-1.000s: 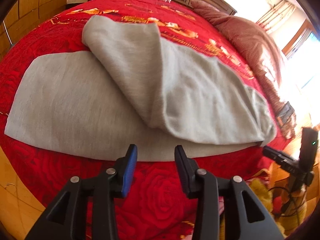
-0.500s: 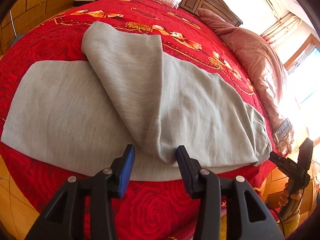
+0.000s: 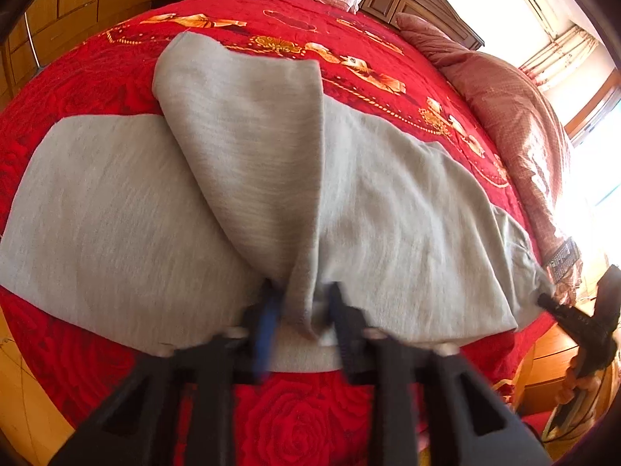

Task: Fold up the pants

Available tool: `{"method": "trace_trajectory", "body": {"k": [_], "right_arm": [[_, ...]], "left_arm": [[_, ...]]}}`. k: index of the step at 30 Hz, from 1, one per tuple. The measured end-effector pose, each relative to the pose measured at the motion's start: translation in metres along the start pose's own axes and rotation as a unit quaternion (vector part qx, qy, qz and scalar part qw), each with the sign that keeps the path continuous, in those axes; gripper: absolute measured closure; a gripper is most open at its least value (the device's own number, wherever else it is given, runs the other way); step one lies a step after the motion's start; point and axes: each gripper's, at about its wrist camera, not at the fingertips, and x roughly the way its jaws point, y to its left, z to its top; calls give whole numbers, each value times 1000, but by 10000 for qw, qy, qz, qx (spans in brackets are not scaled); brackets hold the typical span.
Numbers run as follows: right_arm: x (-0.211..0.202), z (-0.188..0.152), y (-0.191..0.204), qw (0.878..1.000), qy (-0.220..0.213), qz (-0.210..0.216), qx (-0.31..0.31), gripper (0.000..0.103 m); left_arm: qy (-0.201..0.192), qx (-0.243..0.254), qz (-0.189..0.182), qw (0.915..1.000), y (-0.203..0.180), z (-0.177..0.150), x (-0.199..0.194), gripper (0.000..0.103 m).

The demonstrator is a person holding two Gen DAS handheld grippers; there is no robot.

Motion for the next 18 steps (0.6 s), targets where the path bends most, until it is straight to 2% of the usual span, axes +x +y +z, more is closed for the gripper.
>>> {"method": "trace_trajectory", "body": {"k": [3, 5, 7, 10, 15, 18], "right_arm": [[-17, 20, 8, 9992, -301, 63, -238, 95], [-30, 31, 13, 9974, -584, -73, -405, 95], [-35, 33, 12, 9967, -667, -103, -458, 95], [-27, 27, 5, 9975, -573, -125, -389, 95], [7, 4, -16, 9989, -200, -377, -202, 95], [26, -8, -33, 9993, 15, -381, -11, 94]], "left_arm": [[-174, -5, -144, 9997, -4, 1, -13, 92], [-279, 98, -113, 9995, -7, 0, -23, 92], [-303, 183, -94, 9993, -9, -4, -32, 92], [-186, 272, -42, 9994, -11, -14, -31, 92], [130, 431, 295, 9986, -9, -31, -3, 90], [213, 492, 443, 9976, -8, -34, 7, 87]]}}
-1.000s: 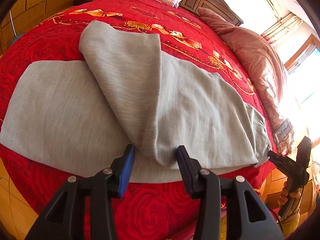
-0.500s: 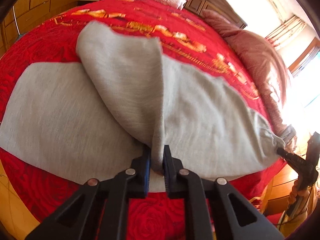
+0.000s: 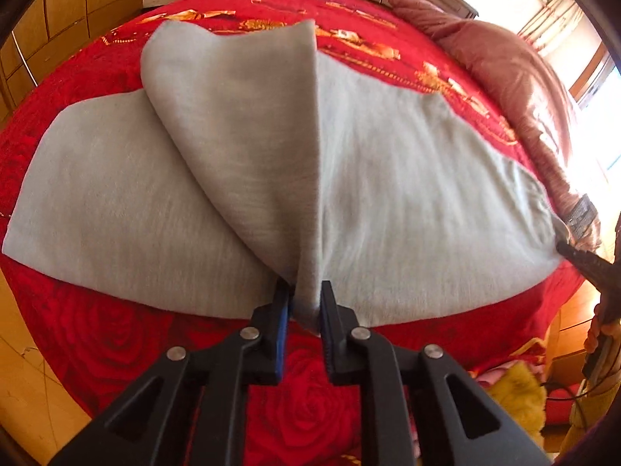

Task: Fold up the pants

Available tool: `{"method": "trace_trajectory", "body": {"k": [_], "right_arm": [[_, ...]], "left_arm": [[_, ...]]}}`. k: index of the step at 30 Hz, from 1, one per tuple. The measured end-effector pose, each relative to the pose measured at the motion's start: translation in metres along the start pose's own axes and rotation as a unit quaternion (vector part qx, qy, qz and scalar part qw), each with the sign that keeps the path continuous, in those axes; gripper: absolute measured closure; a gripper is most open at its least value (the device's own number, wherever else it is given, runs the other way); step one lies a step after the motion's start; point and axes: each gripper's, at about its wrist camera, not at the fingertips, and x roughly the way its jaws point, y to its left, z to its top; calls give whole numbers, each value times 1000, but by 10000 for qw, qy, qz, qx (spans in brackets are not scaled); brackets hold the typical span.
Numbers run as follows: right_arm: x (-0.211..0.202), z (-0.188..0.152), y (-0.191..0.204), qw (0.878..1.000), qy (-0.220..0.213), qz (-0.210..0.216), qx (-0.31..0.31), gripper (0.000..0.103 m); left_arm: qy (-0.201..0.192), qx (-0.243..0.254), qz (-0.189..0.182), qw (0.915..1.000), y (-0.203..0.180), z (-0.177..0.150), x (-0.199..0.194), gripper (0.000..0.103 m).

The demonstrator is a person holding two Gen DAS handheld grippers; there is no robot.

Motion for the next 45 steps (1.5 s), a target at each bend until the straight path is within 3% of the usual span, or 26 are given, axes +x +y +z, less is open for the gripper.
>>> {"method": "trace_trajectory", "body": {"k": [2, 6, 8, 10, 13, 18, 24, 31, 37, 44, 45], "right_arm": [[7, -5, -8, 9999, 42, 51, 98, 87], [9, -6, -13, 9998, 9, 71, 186, 84], [5, -6, -11, 9999, 14, -48, 133, 74], [-5, -7, -7, 9996, -88, -254, 58, 72], [-26, -10, 4, 9986, -307, -429, -106, 72], [-50, -10, 33, 9965, -454, -538, -458, 65], [-38, -16, 77, 9957, -272, -196, -865, 65], [-4, -24, 111, 9954, 92, 235, -926, 65], [18, -32, 119, 9951, 270, 175, -938, 65], [25, -35, 119, 9952, 214, 286, -915, 50], [25, -36, 122, 9948, 201, 259, -969, 49]], "left_arm": [[23, 59, 77, 9999, -2, -2, 2, 85], [62, 202, 251, 9995, -6, -5, 3, 74], [84, 194, 269, 9994, -5, -6, 1, 70], [56, 137, 260, 9996, -2, -8, -7, 67], [-138, 111, 307, 9994, -2, -6, -26, 65], [-646, 203, 390, 9969, -11, 15, -56, 51], [-955, 386, 600, 9929, -29, 58, -51, 50], [-999, 362, 804, 9911, -33, 92, -20, 50], [-1001, 110, 960, 9903, -15, 115, -2, 50], [-980, -62, 1031, 9898, -5, 141, 13, 50], [-974, -128, 1007, 9901, -3, 144, 15, 55]]}}
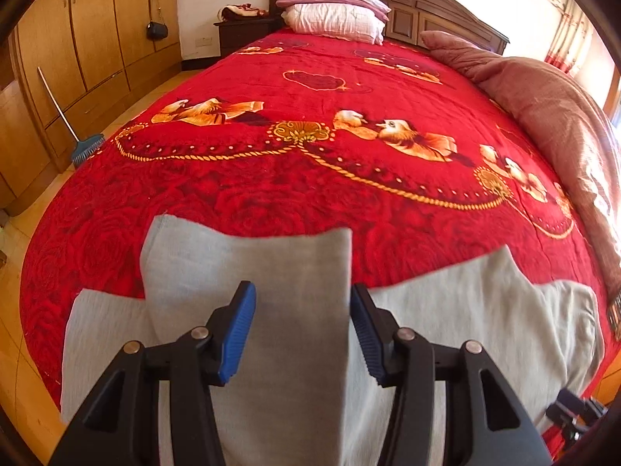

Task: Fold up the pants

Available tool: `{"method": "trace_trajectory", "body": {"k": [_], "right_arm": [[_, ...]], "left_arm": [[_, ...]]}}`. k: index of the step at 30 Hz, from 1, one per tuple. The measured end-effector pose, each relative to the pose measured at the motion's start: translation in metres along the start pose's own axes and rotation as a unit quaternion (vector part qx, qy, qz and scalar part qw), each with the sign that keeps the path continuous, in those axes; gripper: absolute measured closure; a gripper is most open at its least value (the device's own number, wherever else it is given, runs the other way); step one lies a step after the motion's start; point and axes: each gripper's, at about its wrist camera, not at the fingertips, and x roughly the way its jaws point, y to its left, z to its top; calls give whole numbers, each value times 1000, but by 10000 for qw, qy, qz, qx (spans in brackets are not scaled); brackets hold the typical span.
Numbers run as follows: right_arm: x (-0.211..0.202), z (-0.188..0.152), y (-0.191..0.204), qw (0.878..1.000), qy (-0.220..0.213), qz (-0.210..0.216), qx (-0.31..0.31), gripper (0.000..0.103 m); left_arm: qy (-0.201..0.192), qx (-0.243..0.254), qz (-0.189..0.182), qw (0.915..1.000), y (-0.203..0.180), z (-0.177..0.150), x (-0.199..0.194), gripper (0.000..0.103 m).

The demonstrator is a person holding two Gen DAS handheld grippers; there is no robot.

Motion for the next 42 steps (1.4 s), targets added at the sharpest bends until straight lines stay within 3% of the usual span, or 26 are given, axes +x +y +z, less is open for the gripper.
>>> {"method": "trace_trajectory", "body": {"k": [1, 2, 6, 16, 21, 26, 33, 38, 42], "right_arm": [[1, 0, 3, 10000, -8, -46, -71, 48], [1, -1, 5, 9998, -16, -96, -148, 47], [3, -3, 14, 9990, -36, -256, -366, 43], [4, -3, 16, 9987, -39, -327, -387, 41], [6, -2, 19, 9983, -7, -383, -435, 38], [9, -2, 23, 9975, 23, -475, -515, 34], [11, -3, 27, 9965, 47, -579, -594, 32], [12, -4, 29, 9961, 51, -613, -627, 30], [13, -4, 29, 9961, 20, -610, -639, 27]], "left_arm": [[10, -86, -91, 9999, 3, 1, 1, 62], [25, -147, -172, 9997, 4, 1, 1, 82], [-132, -326, -329, 9988, 17, -2, -14, 97], [-692, -550, 14, 9961, 79, -32, -78, 100], [-589, -693, 365, 9952, 118, -62, -78, 100], [-277, -1155, 407, 9921, 153, -88, -66, 100], [11, -1231, 651, 9903, 172, -117, -52, 100], [158, -1174, 571, 9913, 174, -125, -51, 99], [13, -1153, 480, 9922, 177, -119, -67, 98]]}}
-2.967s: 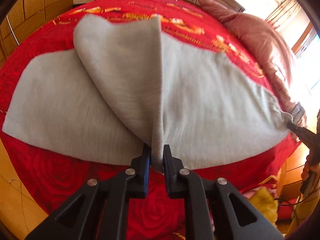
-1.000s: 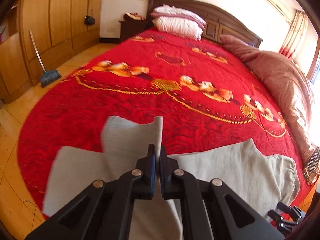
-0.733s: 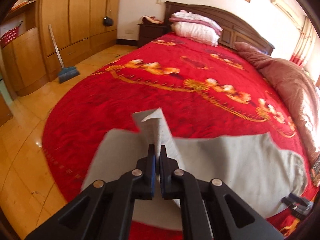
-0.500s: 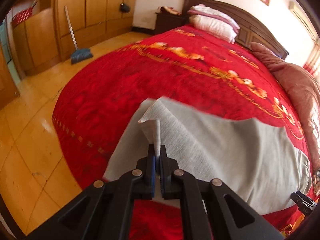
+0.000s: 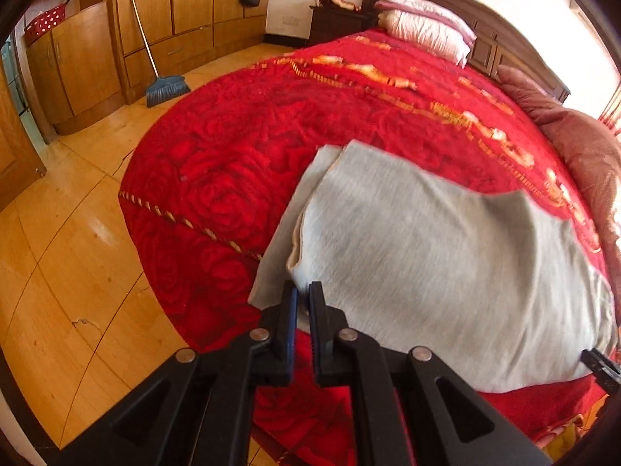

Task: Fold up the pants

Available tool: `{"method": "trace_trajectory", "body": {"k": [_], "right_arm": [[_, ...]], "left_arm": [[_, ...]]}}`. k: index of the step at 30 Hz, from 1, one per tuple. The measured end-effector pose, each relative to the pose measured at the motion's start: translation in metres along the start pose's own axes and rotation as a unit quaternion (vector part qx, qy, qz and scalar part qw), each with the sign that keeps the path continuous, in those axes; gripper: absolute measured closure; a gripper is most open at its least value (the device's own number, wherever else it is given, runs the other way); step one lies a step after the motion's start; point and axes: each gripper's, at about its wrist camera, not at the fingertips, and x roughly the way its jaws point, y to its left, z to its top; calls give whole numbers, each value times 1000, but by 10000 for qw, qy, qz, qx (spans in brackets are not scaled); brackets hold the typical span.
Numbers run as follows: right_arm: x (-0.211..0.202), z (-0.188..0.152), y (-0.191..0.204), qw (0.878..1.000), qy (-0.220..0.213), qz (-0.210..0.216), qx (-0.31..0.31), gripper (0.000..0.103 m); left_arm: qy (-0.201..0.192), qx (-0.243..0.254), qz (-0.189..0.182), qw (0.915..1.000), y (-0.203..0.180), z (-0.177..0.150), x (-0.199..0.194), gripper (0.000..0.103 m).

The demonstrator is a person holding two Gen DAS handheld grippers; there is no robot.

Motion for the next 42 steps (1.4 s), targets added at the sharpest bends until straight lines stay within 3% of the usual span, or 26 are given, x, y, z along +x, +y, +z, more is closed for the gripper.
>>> {"method": "trace_trajectory", "body": {"k": [4, 12, 19, 24, 31, 32, 34, 35, 36, 38, 42], "right_arm": [[1, -2, 4, 10000, -60, -30, -53, 22], [1, -4, 6, 9998, -126, -44, -131, 19], [1, -5, 6, 9997, -161, -62, -158, 19], [2, -5, 8, 9997, -160, -93, -176, 17], [4, -5, 10, 9996, -152, -147, -199, 15], [4, -5, 10, 9996, -153, -146, -197, 15], [4, -5, 10, 9996, -152, -143, -195, 15], [4, -5, 10, 9996, -151, -146, -201, 15], [4, -5, 10, 9996, -151, -145, -201, 15], [4, -6, 10, 9996, -154, -140, -197, 15], [4, -6, 10, 9995, -167, -151, -203, 15]], "left_arm": [[-184, 44, -115, 9998, 1, 16, -11, 89], [-219, 320, -630, 9973, -13, 57, 6, 85], [52, 321, -484, 9983, -18, 71, 37, 84], [130, 490, -314, 9982, -17, 68, 47, 71], [151, 665, -384, 9969, -18, 63, 50, 71], [139, 685, -375, 9968, -19, 63, 50, 72], [88, 730, -340, 9967, -22, 61, 50, 83], [75, 735, -286, 9969, -23, 60, 49, 95], [30, 727, -262, 9970, -23, 59, 47, 98], [-91, 685, -218, 9974, -22, 57, 37, 103], [-270, 387, 122, 9988, -8, 48, 18, 103]]}}
